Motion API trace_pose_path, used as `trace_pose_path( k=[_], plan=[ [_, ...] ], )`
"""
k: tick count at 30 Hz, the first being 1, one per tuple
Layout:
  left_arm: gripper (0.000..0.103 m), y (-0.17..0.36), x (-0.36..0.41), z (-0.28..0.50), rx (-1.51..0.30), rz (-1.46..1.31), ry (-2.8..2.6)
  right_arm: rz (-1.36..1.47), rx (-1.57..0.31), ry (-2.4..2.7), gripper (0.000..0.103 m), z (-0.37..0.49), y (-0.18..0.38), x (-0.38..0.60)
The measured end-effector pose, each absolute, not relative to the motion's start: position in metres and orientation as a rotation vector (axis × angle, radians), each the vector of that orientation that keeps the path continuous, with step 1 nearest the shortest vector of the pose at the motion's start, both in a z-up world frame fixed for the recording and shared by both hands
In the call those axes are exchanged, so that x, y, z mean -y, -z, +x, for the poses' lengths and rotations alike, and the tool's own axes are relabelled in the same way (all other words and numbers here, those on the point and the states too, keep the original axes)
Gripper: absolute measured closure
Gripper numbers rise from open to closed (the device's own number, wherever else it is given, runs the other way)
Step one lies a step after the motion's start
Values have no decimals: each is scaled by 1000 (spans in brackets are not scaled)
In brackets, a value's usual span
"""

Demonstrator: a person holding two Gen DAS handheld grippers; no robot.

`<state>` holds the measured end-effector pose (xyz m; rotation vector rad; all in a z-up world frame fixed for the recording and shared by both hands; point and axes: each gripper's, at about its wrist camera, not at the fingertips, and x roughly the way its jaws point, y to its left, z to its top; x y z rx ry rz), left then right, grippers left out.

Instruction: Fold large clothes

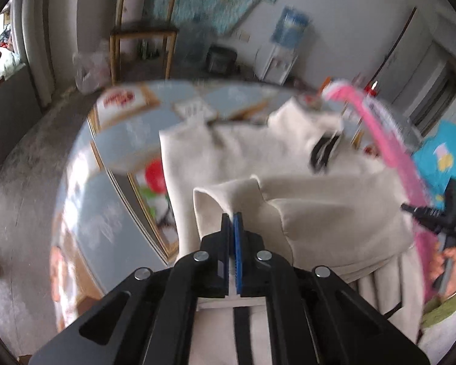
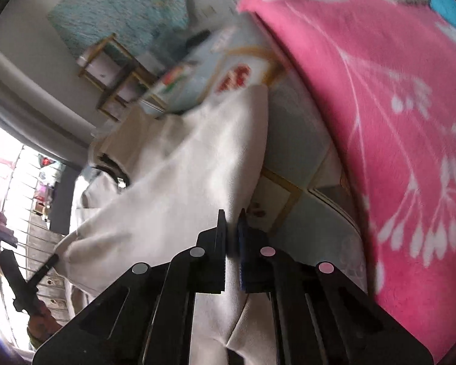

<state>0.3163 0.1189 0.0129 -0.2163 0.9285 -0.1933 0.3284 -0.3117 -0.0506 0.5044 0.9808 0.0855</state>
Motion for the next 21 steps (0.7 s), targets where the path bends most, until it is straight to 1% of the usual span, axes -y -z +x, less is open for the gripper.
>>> trace_pose_path(
  k=[2,3,5,7,9,11,12,13,14,15,18,19,21],
  plan=[
    [100,-19,-121,318,-918,-181,166,485,-981,-81,97,326,55,308],
    [100,-13,-123,322,-939,-170,155,463,-995,-73,97,328,60,306],
    [100,16,-125,335,-1035,-192,151,440,-1024,-53,95,334,73,304],
    [100,39,-124,340,-1107,-193,149,447,-1022,-52,93,335,73,307],
    [99,45,-122,337,-1110,-184,141,445,-1027,-50,89,334,70,309],
    [96,42,-123,331,-1104,-184,139,396,-1032,-21,78,333,63,309],
    [94,40,-125,328,-1100,-180,130,364,-1030,4,73,332,58,309],
    [87,36,-127,327,-1091,-166,103,314,-1014,42,61,328,49,308],
    [76,33,-129,325,-1080,-150,79,267,-986,63,56,324,39,306],
    [73,26,-131,323,-1053,-127,46,229,-964,75,56,323,32,302],
    [71,3,-129,320,-961,-91,46,100,-881,47,56,315,9,280],
    [69,-3,-121,322,-944,-86,82,53,-871,-3,56,314,6,263],
    [61,-5,-99,329,-950,-52,145,-25,-891,-66,56,317,12,236]
  ],
)
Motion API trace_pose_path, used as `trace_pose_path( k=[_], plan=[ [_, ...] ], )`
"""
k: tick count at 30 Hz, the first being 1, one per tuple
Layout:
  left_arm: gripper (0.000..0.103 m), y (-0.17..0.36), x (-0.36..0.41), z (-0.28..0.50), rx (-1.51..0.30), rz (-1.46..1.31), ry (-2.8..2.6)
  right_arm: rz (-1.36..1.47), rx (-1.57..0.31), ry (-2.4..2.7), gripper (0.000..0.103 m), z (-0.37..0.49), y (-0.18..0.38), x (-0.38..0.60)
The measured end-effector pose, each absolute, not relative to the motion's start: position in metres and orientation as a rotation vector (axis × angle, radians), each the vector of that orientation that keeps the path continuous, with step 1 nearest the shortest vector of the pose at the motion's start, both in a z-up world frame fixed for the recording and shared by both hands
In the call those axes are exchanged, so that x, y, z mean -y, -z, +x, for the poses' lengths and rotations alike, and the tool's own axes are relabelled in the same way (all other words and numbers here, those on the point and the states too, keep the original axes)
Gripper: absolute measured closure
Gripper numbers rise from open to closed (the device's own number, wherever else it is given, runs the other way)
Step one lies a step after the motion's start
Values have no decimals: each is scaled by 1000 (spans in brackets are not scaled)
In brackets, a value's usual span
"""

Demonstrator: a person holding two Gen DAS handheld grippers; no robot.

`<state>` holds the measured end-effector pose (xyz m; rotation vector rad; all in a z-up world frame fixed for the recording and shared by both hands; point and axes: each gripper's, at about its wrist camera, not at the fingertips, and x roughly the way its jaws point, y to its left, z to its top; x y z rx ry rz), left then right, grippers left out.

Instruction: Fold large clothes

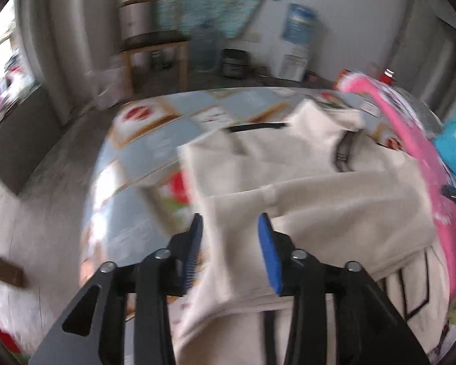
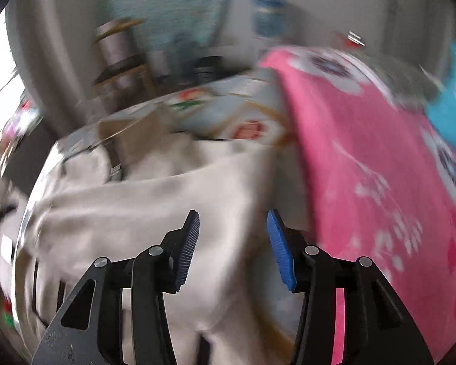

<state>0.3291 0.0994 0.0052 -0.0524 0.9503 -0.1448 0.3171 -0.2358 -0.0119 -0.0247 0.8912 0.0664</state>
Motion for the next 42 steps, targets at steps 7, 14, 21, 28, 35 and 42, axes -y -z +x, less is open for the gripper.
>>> trace_pose_path(
  k=[7,14,21,28,35,42],
  plan=[
    [43,60,-53,350,-1085,75,181,-110,-1043,-123,57,319,78,220],
    [35,51,-56,351,-1064,69,180,-25,-1023,-139,55,329,51,241],
    [24,58,-56,366,-1083,62,138,26,-1076,-27,55,377,72,252],
    [24,27,-46,363,-1004,73,154,-65,-1006,-36,55,348,39,212],
    [23,59,-23,403,-1126,173,80,22,-1049,-332,71,340,44,117],
    [23,60,-32,413,-1092,135,54,-78,-1123,-375,79,322,82,67]
  ],
)
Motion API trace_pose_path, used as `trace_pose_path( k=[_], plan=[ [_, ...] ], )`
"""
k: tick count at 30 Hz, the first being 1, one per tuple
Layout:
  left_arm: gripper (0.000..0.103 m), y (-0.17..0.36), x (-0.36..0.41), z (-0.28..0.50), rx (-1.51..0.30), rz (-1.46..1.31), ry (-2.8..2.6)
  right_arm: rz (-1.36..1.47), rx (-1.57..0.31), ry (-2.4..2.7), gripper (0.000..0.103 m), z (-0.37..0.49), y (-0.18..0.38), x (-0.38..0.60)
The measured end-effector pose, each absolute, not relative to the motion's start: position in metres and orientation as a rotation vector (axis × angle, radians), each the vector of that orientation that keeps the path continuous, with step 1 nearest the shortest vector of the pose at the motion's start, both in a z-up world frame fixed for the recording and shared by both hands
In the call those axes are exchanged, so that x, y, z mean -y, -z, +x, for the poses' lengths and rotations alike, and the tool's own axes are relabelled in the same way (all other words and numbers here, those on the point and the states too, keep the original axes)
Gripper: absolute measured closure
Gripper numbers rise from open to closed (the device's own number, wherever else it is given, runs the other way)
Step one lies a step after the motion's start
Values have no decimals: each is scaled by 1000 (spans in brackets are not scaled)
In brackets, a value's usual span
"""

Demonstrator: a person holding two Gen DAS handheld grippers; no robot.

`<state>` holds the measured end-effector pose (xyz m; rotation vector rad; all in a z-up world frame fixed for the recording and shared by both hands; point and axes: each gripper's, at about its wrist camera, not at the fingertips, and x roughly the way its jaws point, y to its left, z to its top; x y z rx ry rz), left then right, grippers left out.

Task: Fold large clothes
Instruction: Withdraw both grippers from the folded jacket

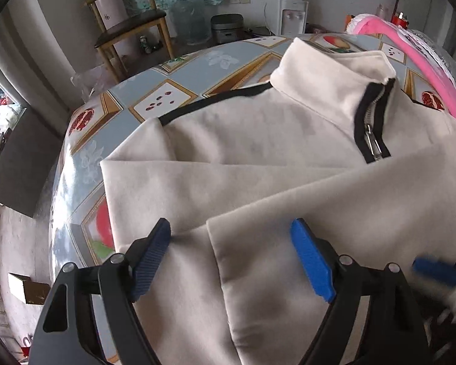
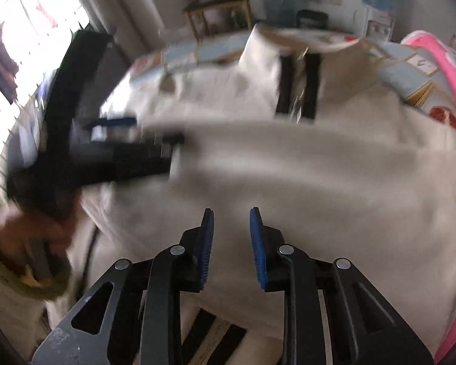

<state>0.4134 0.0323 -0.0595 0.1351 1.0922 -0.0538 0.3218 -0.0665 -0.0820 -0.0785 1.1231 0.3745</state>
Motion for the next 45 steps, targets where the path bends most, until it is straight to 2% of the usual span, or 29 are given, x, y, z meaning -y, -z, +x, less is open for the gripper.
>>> trace_pose_path(
  k=[7,9,10,11,19,26,31,37,41,45],
  plan=[
    [22,61,-40,423,-1093,81,75,-63,-1117,-344,79,270,78,81],
    [22,58,-41,418,-1095,72,75,6,-1108,-341,63,263,68,92],
    [22,53,-43,413,-1089,59,83,28,-1093,-336,45,259,63,96],
    [22,48,-44,408,-1078,52,94,49,-1062,-326,36,251,53,100],
    [19,-2,-52,307,-977,86,244,65,-1001,-213,15,185,32,125],
    [17,19,-40,203,-1038,160,295,41,-1060,-76,12,138,59,150],
    [17,44,-30,162,-1066,192,259,61,-1098,-57,12,120,77,159],
    [17,69,-29,151,-1091,192,206,26,-1104,-55,12,115,91,153],
    [8,72,-30,150,-1082,181,173,16,-1091,-50,9,115,96,152],
    [5,74,-37,151,-1088,126,164,16,-1081,-50,9,116,96,151]
  ],
)
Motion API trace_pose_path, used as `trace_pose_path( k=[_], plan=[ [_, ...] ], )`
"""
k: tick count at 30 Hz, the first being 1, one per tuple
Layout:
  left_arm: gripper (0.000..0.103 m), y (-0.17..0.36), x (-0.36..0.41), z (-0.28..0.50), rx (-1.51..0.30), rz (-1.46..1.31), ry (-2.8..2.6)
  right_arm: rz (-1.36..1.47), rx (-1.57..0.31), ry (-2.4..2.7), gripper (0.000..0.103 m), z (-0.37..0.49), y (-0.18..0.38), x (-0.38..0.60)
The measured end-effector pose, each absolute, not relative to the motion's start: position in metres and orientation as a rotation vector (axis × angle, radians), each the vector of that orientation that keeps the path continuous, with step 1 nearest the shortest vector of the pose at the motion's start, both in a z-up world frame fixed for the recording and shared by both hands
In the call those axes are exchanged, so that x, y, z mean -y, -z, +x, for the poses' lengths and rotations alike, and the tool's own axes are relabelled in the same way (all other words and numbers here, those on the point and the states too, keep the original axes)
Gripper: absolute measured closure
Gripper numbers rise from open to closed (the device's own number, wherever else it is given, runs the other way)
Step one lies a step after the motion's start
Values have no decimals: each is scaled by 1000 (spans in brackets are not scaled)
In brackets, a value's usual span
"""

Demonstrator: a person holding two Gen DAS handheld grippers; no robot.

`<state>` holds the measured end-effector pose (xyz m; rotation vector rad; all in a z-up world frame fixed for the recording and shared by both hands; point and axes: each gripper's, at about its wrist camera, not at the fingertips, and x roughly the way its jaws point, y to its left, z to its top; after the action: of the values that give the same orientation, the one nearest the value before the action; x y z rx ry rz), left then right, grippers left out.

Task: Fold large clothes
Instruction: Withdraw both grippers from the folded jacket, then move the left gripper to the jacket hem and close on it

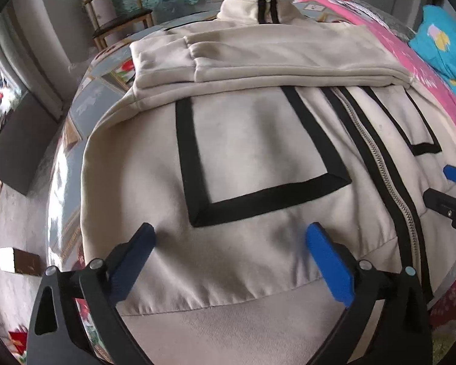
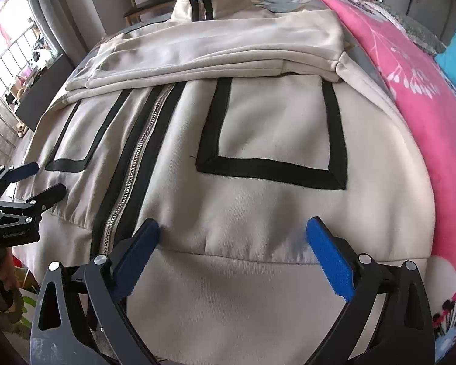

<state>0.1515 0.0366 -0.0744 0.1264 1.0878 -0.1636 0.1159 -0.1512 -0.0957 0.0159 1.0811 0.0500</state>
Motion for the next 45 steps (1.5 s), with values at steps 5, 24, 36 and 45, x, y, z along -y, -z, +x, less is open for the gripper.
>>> trace_pose_path(
  k=[5,24,36,45],
  plan=[
    [5,76,-38,149,-1074,109,161,20,-1076,-62,9,114,99,152],
    [5,75,-38,156,-1123,113,169,4,-1041,-78,7,113,97,147],
    [5,75,-38,158,-1124,115,170,-25,-1026,-99,7,114,102,139],
    [5,54,-66,137,-1075,35,143,-31,-1018,-124,7,113,104,142]
  ],
)
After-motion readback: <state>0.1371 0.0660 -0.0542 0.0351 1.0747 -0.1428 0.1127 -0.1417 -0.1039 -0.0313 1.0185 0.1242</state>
